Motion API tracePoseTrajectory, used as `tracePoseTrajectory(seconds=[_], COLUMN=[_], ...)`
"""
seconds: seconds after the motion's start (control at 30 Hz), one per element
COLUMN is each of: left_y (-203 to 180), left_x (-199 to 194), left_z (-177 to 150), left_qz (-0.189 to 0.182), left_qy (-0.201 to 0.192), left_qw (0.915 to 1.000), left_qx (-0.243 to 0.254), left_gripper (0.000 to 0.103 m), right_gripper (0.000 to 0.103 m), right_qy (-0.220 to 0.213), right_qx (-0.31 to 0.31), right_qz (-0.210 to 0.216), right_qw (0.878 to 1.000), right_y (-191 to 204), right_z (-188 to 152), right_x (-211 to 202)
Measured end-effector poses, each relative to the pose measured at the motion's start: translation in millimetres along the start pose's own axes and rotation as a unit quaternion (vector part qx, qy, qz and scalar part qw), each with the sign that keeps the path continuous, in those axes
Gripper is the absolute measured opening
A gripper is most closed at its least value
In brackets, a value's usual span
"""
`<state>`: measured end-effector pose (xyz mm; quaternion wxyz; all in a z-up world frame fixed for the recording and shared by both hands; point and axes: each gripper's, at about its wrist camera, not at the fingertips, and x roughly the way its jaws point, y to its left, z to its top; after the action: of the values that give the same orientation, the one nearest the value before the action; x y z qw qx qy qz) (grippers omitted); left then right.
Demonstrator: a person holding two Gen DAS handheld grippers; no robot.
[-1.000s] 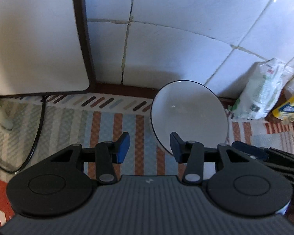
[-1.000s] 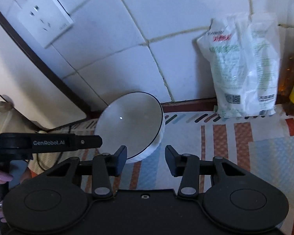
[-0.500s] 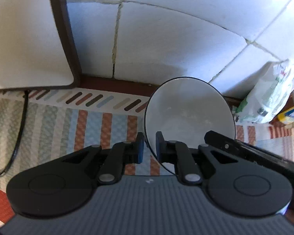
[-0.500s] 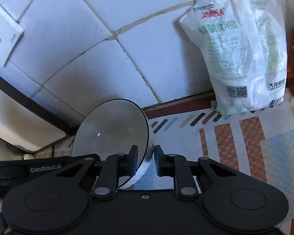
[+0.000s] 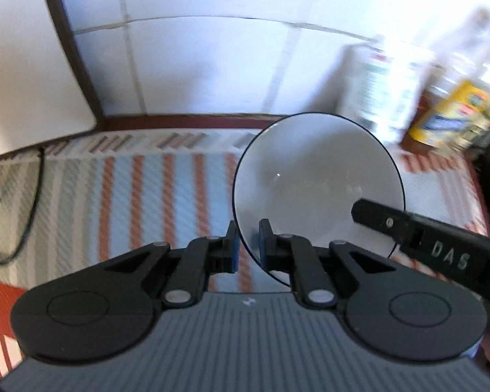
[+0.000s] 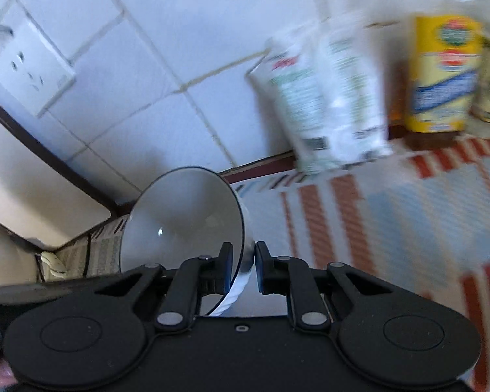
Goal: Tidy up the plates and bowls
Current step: 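Carry the third white bowl with the left tool and lower it into the nested bowls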
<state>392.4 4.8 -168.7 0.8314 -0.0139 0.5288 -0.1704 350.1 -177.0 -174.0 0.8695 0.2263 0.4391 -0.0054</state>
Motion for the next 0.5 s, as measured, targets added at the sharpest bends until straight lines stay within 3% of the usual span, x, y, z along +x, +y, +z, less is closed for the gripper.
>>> tracePoseTrajectory(seconds=[0.23, 0.5], left_y=[-60, -131], left_x=[-45, -74], left_z=[-23, -36], left_qz=[-0.011, -0.022], left_qy=[-0.018, -0.013], left_qw=[0.9977, 0.9942], left_qx=[0.064, 0.105], left_gripper=[0.01, 0.01], right_gripper=[0.018, 0.019], right_qy=[-0.028, -0.046], right_qx=[0.017, 0.046], right_qz=[-0.017, -0.035], right_qw=[0.999, 0.997], right_y=[-25, -71], right_z=[-24, -41], right_x=[-70, -146])
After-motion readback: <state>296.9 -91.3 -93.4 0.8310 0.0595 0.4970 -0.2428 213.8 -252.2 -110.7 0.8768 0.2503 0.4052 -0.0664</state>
